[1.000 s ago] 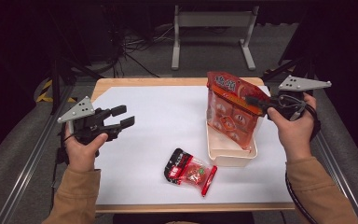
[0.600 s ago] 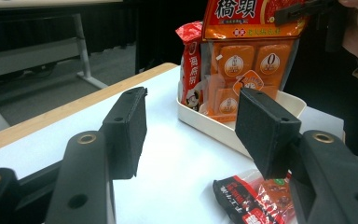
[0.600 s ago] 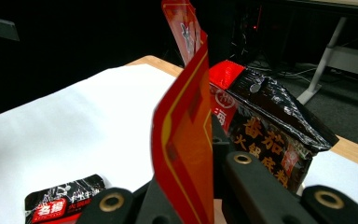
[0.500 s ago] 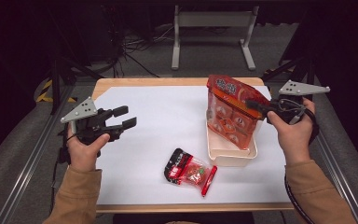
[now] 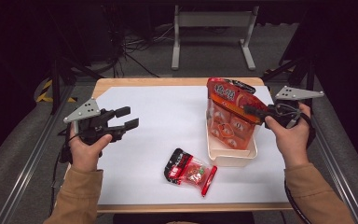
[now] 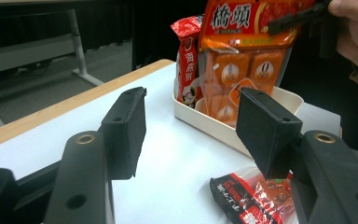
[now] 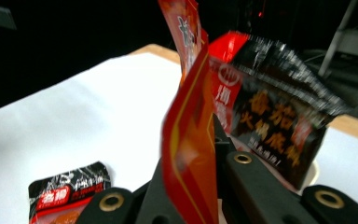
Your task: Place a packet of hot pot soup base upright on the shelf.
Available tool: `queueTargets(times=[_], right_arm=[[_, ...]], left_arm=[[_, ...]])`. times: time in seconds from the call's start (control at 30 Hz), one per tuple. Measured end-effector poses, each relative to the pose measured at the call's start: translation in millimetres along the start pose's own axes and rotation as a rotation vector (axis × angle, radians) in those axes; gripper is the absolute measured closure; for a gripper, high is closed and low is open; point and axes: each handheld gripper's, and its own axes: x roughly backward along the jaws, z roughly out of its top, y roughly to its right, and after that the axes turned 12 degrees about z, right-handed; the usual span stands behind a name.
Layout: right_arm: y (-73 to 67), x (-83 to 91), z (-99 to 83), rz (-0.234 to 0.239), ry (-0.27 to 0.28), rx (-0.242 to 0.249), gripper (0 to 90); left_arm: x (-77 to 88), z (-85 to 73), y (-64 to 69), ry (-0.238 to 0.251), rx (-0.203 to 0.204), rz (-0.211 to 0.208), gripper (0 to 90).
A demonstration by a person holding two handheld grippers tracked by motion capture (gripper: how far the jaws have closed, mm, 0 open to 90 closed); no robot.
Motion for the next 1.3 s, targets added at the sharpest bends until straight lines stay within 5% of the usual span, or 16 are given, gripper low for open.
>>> queueTargets(times=[0.8, 1.03, 1.3], right_arm=[[7.6, 4.5, -20.1, -0.017, 0.002, -0.06, 88.3], [5.5, 20.4, -14.9, -0.028, 0.083, -0.042, 65.6], [5.1, 44.5, -16.4, -0.05, 0.12, -0.015, 54.0]], left_arm=[[-20.6, -9.2, 1.8, -0.071, -0.01, -0.004, 36.7], [-22.3, -17.9, 0.9, -0.091, -0.002, 0.008, 35.1], [-17.0, -23.3, 7.1, -0.116, -0.022, 0.017, 34.6]])
